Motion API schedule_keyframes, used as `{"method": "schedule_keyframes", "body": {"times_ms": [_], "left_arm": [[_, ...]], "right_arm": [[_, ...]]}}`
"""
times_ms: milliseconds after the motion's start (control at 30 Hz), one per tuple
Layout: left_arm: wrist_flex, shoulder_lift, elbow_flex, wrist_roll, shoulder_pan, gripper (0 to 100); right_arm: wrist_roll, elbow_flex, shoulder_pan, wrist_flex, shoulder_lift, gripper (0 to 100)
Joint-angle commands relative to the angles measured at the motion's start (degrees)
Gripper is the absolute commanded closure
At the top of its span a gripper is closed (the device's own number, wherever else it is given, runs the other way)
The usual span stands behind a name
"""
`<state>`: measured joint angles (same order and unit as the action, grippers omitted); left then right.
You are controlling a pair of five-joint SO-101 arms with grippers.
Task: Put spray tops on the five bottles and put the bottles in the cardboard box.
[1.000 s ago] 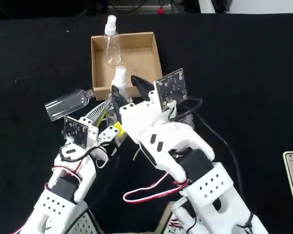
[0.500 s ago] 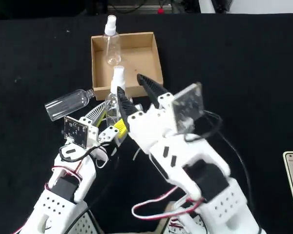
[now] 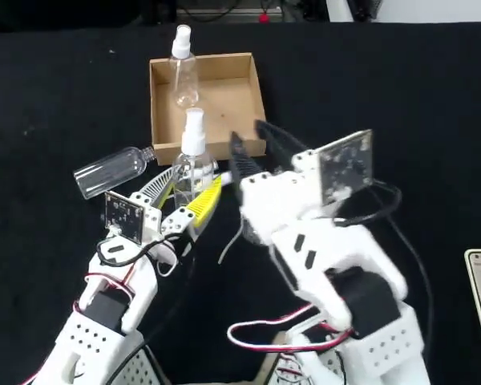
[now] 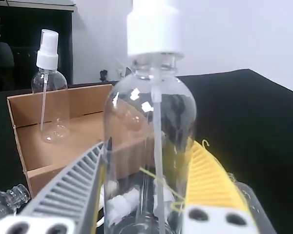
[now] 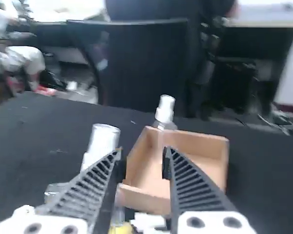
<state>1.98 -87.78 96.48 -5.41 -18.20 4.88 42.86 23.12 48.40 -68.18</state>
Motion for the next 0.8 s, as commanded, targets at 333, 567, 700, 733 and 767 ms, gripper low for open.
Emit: {"method": "schedule_keyframes", "body": {"times_ms": [333,567,700,733,767], "left_arm": [[-1.3,-0.3,-8.9,-0.1,7.2,83],[-1.4,5.7,-15.8,3.7,7.0,83],[-1.5,15.5,-21.5,4.3,7.4,83],[-1.5,17.6,-22.8,4.2,7.4,83],[-1.5,19.5,-24.0,4.2,7.4,83]], "right_arm": [[-0.2,13.3,-7.8,4.4,-7.6,88.5],[-0.1,23.8,-7.8,0.4,-14.4,88.5],[-0.1,28.6,-7.8,-2.2,-17.4,88.5],[-0.1,29.2,-7.8,-2.1,-18.0,88.5],[-0.1,29.8,-7.8,-2.0,-18.6,88.5]]}}
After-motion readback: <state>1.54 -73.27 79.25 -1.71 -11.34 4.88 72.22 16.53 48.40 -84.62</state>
